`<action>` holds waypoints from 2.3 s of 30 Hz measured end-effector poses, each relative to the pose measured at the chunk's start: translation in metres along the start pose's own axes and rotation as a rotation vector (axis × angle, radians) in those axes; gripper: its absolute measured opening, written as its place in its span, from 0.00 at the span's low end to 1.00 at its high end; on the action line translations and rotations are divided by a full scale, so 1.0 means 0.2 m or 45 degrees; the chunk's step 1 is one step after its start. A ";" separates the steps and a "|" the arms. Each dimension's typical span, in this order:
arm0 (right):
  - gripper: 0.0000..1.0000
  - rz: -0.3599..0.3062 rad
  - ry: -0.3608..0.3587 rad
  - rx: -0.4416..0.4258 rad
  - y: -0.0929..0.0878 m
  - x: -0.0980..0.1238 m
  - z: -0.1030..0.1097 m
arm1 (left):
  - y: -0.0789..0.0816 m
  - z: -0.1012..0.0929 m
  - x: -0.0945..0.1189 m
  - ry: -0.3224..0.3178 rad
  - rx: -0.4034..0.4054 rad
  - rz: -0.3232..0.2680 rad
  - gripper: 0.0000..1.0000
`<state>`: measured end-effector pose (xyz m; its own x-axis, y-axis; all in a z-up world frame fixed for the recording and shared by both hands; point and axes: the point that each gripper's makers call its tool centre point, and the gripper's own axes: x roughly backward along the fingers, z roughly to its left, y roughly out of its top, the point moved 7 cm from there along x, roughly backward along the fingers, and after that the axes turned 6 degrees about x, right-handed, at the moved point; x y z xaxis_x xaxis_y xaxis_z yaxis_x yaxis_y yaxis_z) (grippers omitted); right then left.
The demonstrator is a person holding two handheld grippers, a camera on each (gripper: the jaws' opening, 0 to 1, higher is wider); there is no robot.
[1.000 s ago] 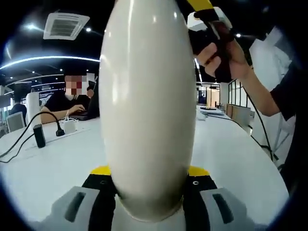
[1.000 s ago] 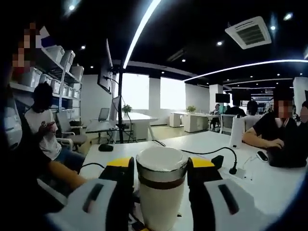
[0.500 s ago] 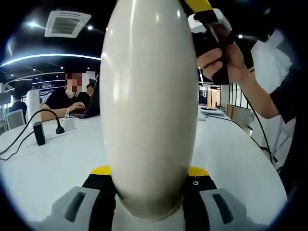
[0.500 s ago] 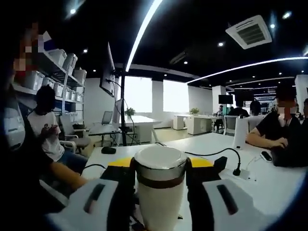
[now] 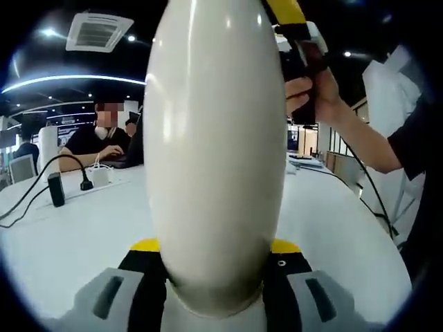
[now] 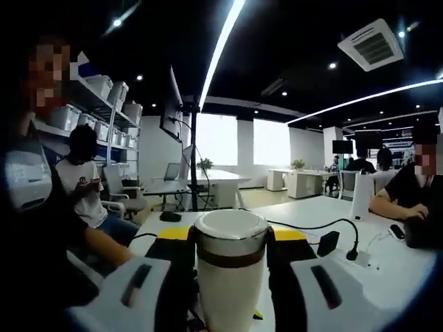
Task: Grasp the water cup twist off the cup lid place the cup lid on the table
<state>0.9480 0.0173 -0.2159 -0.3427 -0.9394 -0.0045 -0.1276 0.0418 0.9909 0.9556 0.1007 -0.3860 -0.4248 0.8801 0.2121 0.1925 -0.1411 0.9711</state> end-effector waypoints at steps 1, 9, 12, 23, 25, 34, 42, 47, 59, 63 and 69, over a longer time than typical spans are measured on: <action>0.43 -0.004 0.014 0.004 0.00 0.00 0.00 | 0.00 0.00 0.00 0.000 -0.001 0.000 0.55; 0.43 -0.057 0.156 0.008 -0.01 0.01 -0.03 | 0.00 0.00 0.00 -0.001 -0.005 0.001 0.55; 0.43 -0.080 0.199 0.009 -0.02 0.01 -0.04 | -0.01 -0.01 0.00 -0.001 -0.001 0.001 0.55; 0.43 -0.155 0.372 0.006 -0.04 0.01 -0.08 | -0.01 -0.01 0.00 -0.008 -0.008 0.001 0.55; 0.43 -0.157 0.401 0.006 -0.04 0.00 -0.09 | -0.01 -0.01 0.00 -0.009 -0.009 0.001 0.55; 0.43 -0.186 0.589 -0.039 -0.04 -0.03 -0.12 | -0.01 0.01 0.00 -0.012 -0.005 0.001 0.55; 0.43 -0.226 0.724 -0.064 -0.05 -0.05 -0.14 | -0.01 0.00 0.00 -0.015 -0.006 -0.001 0.55; 0.43 -0.261 0.793 -0.111 -0.06 -0.06 -0.15 | -0.01 0.02 0.00 -0.016 -0.005 -0.001 0.55; 0.43 -0.303 0.954 -0.137 -0.07 -0.10 -0.18 | -0.01 0.04 -0.01 -0.026 0.008 -0.004 0.55; 0.43 -0.297 1.011 -0.161 -0.07 -0.10 -0.21 | -0.01 0.05 -0.01 -0.028 0.002 -0.004 0.55; 0.44 -0.341 1.061 -0.262 -0.11 -0.11 -0.21 | 0.00 0.06 -0.01 -0.030 0.005 -0.004 0.55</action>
<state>0.9984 0.0234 -0.2310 0.4710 -0.8544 -0.2194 0.0903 -0.2007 0.9755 0.9666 0.1042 -0.3886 -0.4042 0.8912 0.2060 0.1943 -0.1364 0.9714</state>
